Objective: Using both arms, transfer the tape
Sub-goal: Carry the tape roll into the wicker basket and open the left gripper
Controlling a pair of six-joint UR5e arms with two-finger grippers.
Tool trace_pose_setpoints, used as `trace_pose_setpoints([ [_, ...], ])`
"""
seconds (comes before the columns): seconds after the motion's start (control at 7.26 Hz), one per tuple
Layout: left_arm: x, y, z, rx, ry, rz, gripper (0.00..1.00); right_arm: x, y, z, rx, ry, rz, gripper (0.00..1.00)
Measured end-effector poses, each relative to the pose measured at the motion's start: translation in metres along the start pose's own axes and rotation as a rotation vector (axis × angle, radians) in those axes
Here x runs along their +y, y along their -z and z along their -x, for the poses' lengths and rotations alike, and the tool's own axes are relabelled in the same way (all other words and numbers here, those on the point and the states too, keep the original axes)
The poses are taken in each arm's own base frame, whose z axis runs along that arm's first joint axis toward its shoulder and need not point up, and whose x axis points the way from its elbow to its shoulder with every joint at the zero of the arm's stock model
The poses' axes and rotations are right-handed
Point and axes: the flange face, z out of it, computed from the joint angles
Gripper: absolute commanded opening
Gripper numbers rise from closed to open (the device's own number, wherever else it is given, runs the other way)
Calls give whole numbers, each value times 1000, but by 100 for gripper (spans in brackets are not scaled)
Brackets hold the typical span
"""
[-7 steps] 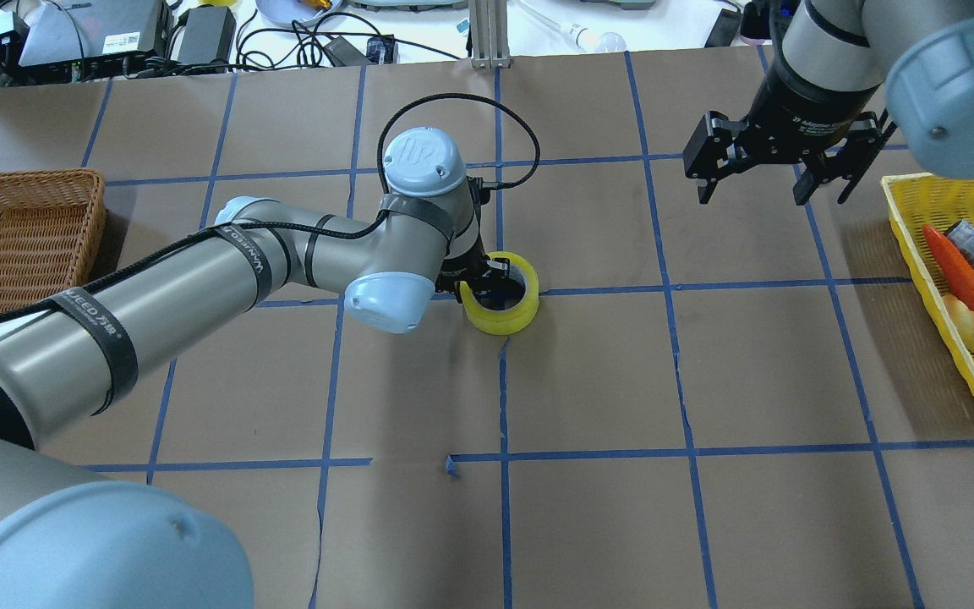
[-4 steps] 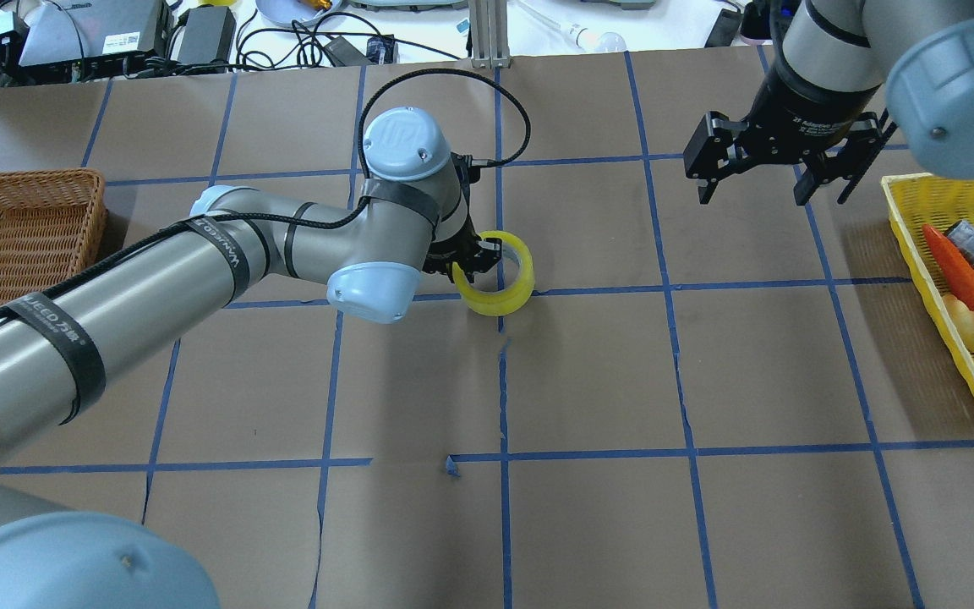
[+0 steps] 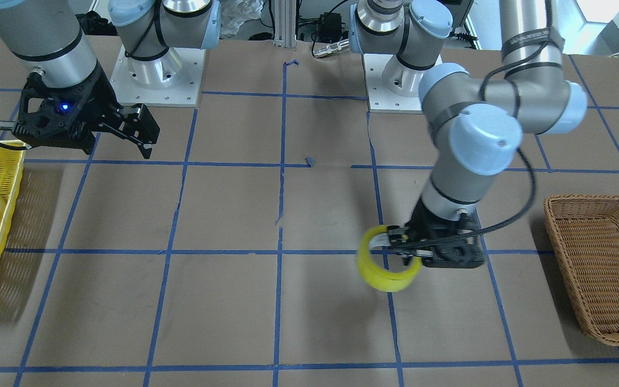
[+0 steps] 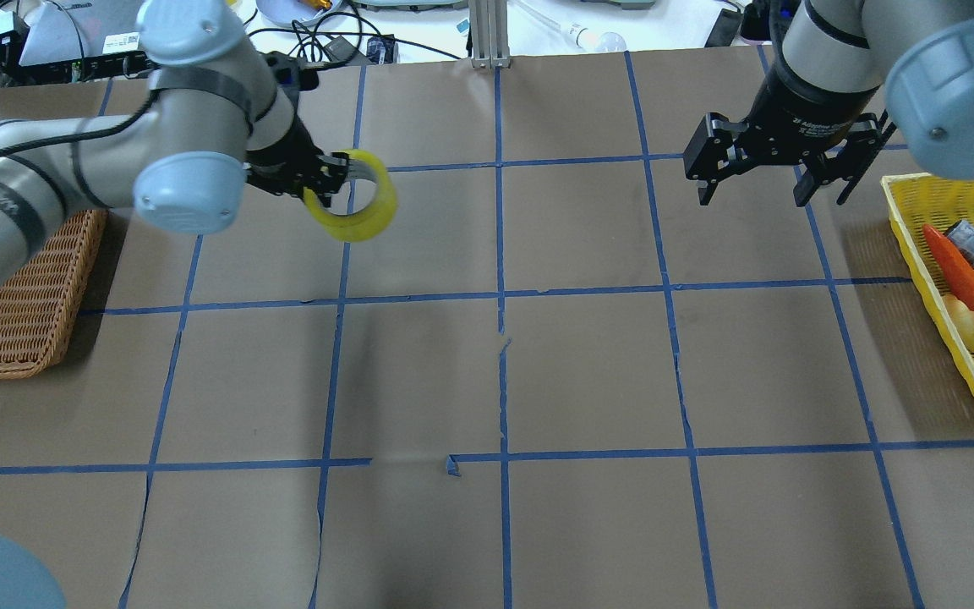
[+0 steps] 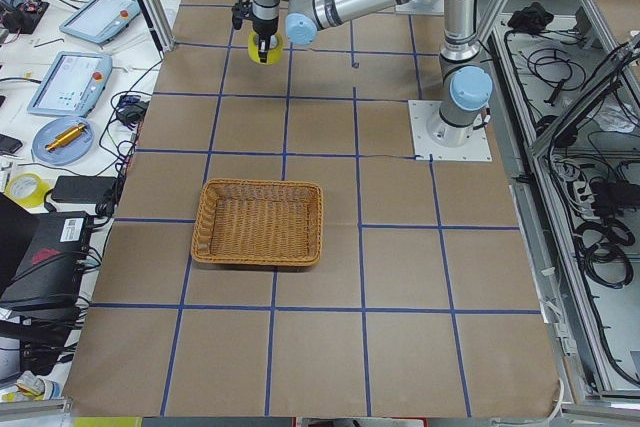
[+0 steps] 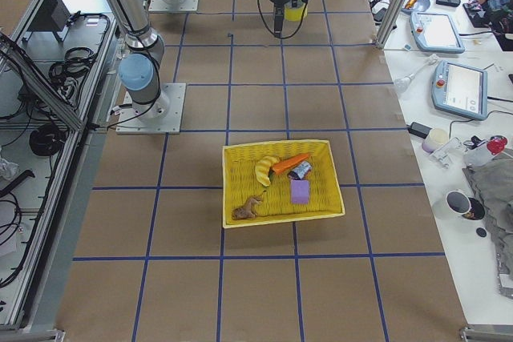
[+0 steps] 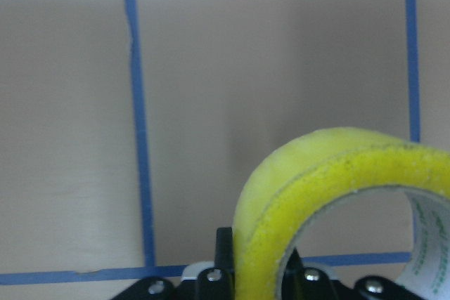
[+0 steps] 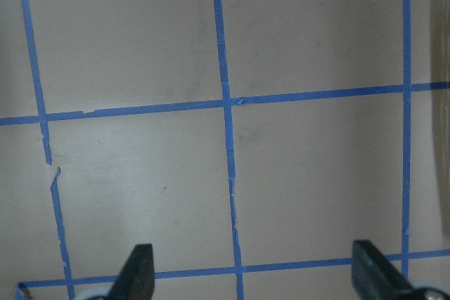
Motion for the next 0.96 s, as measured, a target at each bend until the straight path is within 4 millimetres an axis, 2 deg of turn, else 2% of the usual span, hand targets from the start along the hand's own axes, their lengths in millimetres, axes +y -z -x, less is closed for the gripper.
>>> trace_pose_setpoints([
  [0.14, 0, 7, 84, -25, -31, 23, 0, 0, 0, 0, 0, 0, 1, 100],
  [0.28, 10, 14, 168, -34, -66, 51, 0, 0, -1, 0, 0, 0, 3, 100],
  [0.55, 40, 20, 327, -50, -147, 70, 0, 2, -4, 0, 0, -1, 9, 100],
  [0.69, 45, 23, 383, -68, -172, 66, 0, 2, -5, 0, 0, -2, 11, 100],
  [0.83, 40, 18, 421, -79, -190, 67, 0, 2, -5, 0, 0, -2, 11, 100],
  [0.96, 34, -5, 450, -66, -198, 79, 0, 3, -5, 1, 0, -2, 11, 100],
])
